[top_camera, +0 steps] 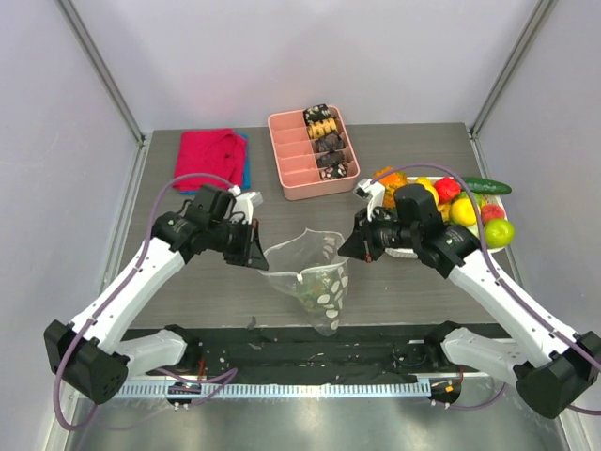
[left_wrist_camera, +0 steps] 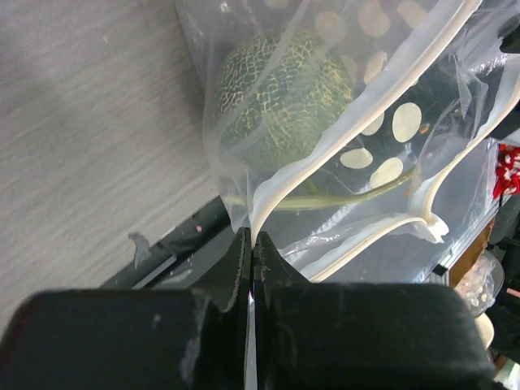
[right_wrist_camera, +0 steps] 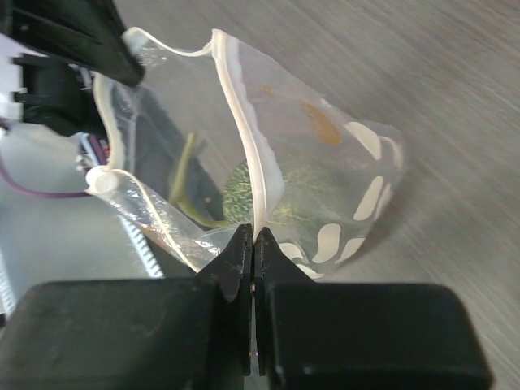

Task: Place the food in the zip-top bag and seal the zipper
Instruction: Adjust the zipper food storage bag at the center of the board.

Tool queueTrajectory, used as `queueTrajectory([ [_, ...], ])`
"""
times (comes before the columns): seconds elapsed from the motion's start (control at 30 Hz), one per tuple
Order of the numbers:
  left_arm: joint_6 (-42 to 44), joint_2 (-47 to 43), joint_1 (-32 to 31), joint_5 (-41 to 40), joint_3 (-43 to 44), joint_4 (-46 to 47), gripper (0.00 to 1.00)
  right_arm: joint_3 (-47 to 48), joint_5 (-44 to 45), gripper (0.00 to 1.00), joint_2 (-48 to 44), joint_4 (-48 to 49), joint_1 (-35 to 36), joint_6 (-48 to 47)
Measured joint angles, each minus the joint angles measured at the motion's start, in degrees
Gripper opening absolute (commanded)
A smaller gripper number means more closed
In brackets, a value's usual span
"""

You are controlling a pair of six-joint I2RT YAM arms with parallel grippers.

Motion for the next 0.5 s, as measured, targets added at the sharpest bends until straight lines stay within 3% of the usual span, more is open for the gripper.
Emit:
queueTrajectory([
  [0.07,-0.4,1.3,-0.1,0.0,0.2,1.8,0.0,1.2,1.4,0.14,1.4,-1.3,-1.2,-1.9],
  [0.1,-0.6,2.2,-0.2,0.0,0.6,2.7,0.0,1.9,1.9,0.28,1.9,-1.7,-1.8,-2.6],
  [0.13,-0.8,2.8,-0.2,-0.1,1.0,3.6,0.0,2.6,2.3,0.49,2.1,-2.3,-2.6,-3.1],
  [0.27,-2.0,4.3,-0.4,-0.2,2.4,6.4,0.0,5.6,2.1,0.83,2.2,-5.6,-6.7,-5.7],
  [0.5,-3.8,4.8,-1.6,-0.3,2.8,10.0,0.0,19.5,0.8,0.91,7.1,-19.2,-27.6,-18.3],
])
